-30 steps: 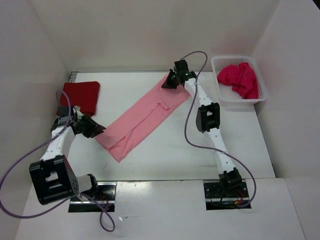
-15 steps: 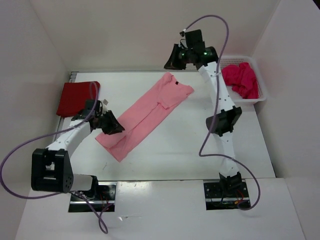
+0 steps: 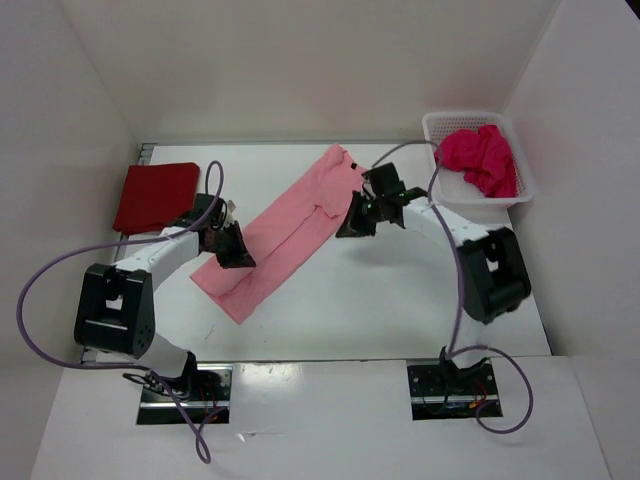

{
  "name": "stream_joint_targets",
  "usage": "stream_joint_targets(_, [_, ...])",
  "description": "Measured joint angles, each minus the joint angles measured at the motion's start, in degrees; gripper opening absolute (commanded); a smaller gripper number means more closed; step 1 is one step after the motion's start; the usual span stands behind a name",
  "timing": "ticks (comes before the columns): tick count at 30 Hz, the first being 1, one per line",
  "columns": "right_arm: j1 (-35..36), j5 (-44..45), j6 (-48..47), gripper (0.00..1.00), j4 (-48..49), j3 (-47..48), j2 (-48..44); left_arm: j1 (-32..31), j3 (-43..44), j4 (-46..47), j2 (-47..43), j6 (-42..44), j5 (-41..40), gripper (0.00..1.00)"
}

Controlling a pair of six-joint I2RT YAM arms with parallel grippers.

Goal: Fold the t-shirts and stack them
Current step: Rotate the tshirt 85 degrees

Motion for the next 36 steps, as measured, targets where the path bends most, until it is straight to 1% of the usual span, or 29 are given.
stream_joint_targets(2, [-1.5,0.6,1.0,0.0,3.0,-4.5,6.6,-0.1,1.3,0.1,-0.4,-0.1,-0.2,0.0])
stream_joint_targets(4, [-2.8,1.8,1.4,0.0,3.7,-5.8,11.7,-0.2,2.0,0.5,-1.1,-0.3,-0.3,0.0])
stream_joint_targets(8, [-4.6,3.1,1.3,0.0,6.2,-3.8,17.1,-0.7,2.1,0.8,-2.5,-0.4,-0.4,0.0])
stream_joint_targets(11, [-6.0,4.6,1.3,0.0,8.3,0.3,20.5,-0.9,2.1,0.9,-2.7,-0.5,-0.3,0.0])
stream_joint_targets(15, [-7.6,6.3,1.2,0.0,8.5,9.9,27.9,-0.9,2.1,0.7,-3.3,-0.6,-0.3,0.02])
stream_joint_targets(19, [-8.6,8.0,-0.1,0.0,6.8,26.0,37.7,-0.9,2.6,-0.1,-4.6,-0.7,-0.3,0.03])
stream_joint_targets(21, [-9.0,9.0,-0.7,0.0,5.7,31.4,40.7,-0.9,3.6,-0.7,-4.9,-0.8,-0.5,0.05])
stream_joint_targets(22, [-9.1,9.4,-1.0,0.01,5.2,32.5,41.2,-0.9,4.3,-1.1,-5.0,-0.9,-0.5,0.09])
stream_joint_targets(25, [-10.0,10.1,-2.0,0.09,3.2,31.5,39.5,-0.9,6.8,-2.1,-5.6,-1.3,-0.9,0.16])
stream_joint_targets(26, [-10.3,10.1,-2.2,0.14,3.1,29.6,37.7,-0.6,7.4,-2.2,-5.9,-1.5,-1.0,0.17])
stream_joint_targets(28, [-10.6,9.2,-2.5,0.22,3.9,21.2,31.1,0.0,8.0,-2.4,-6.8,-1.6,-1.2,0.2])
stream_joint_targets(29, [-10.7,8.5,-2.7,0.32,4.2,16.1,26.8,0.5,8.2,-2.5,-7.0,-1.5,-1.2,0.23])
stream_joint_targets(31, [-10.2,6.6,-2.2,0.41,4.4,7.5,18.6,2.2,8.2,-2.6,-7.3,-1.3,-1.2,0.24])
stream_joint_targets(32, [-9.4,5.5,-1.7,0.47,5.3,3.5,14.7,3.0,8.2,-2.8,-7.3,-1.2,-1.3,0.24])
stream_joint_targets(34, [-6.3,3.5,-0.2,0.51,6.9,-2.4,9.2,4.8,8.2,-3.1,-7.3,-0.3,-1.3,0.25])
stream_joint_targets(36, [-1.0,1.6,2.0,0.51,10.6,-7.1,6.5,6.6,8.2,-3.2,-7.2,0.3,-1.3,0.26])
